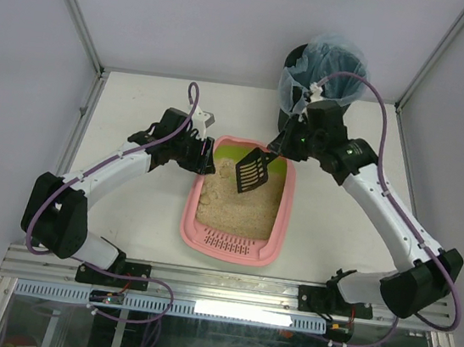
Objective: Clean the litter box
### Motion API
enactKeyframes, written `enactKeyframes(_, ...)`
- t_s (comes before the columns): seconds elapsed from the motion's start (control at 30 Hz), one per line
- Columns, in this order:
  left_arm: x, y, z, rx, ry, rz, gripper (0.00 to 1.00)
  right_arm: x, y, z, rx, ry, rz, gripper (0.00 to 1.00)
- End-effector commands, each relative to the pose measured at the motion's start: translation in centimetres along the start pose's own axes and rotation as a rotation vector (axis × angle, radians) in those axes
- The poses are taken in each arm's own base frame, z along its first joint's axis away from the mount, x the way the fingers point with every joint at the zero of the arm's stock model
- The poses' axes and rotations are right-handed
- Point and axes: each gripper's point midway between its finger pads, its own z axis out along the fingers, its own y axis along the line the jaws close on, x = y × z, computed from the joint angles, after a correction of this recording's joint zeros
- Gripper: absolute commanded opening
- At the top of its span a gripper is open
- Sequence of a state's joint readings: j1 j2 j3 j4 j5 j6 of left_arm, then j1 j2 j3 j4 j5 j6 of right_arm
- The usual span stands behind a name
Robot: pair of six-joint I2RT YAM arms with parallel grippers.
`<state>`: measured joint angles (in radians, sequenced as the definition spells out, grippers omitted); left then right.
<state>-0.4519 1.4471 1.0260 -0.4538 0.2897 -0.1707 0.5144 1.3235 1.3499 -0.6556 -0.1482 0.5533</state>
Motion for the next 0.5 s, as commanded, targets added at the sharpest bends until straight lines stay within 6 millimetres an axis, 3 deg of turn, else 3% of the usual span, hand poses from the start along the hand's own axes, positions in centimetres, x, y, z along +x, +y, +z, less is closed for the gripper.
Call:
enactKeyframes(0.0, -1.0, 0.7, -0.1, -0.036, -0.024, 0.042, 0.49, -1.3, -1.2, -0.6, 0.254, -0.105, -0.055, 0.00)
enactKeyframes(0.2, -0.8, 0.7, 0.0, -0.036, -0.019, 0.040, 0.49, 0.1, -2.3, 1.7, 0.465, -0.105, -0.142, 0.00)
enactKeyframes(0.47, -0.9, 0.5, 0.0, -0.026, -0.018, 0.043, 0.49, 1.7, -4.2, 5.2, 0.590, -0.082, -0.177, 0.00)
